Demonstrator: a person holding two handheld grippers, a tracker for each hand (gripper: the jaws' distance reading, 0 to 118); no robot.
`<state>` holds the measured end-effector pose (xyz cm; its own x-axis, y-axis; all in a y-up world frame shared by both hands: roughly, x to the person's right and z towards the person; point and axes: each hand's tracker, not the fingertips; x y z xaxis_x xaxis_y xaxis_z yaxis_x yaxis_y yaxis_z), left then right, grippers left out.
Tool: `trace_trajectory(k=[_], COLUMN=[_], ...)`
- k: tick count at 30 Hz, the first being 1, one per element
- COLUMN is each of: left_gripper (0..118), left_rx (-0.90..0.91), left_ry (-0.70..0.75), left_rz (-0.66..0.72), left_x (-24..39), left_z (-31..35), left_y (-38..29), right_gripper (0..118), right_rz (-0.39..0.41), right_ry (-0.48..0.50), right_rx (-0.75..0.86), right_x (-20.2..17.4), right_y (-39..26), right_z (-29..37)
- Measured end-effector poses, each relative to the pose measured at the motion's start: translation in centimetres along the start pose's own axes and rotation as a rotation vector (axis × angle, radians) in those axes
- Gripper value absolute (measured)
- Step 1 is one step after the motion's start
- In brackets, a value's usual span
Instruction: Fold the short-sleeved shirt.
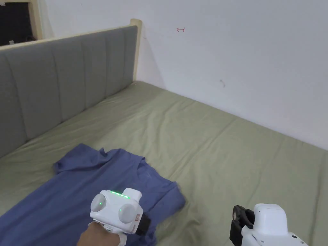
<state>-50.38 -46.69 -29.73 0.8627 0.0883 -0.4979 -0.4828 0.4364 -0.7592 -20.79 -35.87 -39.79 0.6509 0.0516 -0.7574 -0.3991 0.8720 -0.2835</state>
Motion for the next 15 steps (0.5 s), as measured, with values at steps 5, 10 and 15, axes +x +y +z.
trace_trajectory(k=[5, 10, 15], left_gripper=[5, 4, 4], left_rx=[0.083, 0.097, 0.205], left_ry=[0.086, 0.049, -0.017], left_rz=[-0.035, -0.015, -0.061], left_x=[1.9, 1.1, 4.1], left_z=[-3.9, -3.7, -0.8], left_y=[-0.1, -0.5, 0.4], right_gripper=[0, 0, 0], right_rz=[-0.005, -0.047, -0.098], right_ry=[0.001, -0.005, -0.05], right_rx=[-0.011, 0.0, 0.018], right_x=[0.1, 1.3, 4.5], right_y=[-0.2, -0.4, -1.2], right_z=[-0.3, 1.2, 4.3])
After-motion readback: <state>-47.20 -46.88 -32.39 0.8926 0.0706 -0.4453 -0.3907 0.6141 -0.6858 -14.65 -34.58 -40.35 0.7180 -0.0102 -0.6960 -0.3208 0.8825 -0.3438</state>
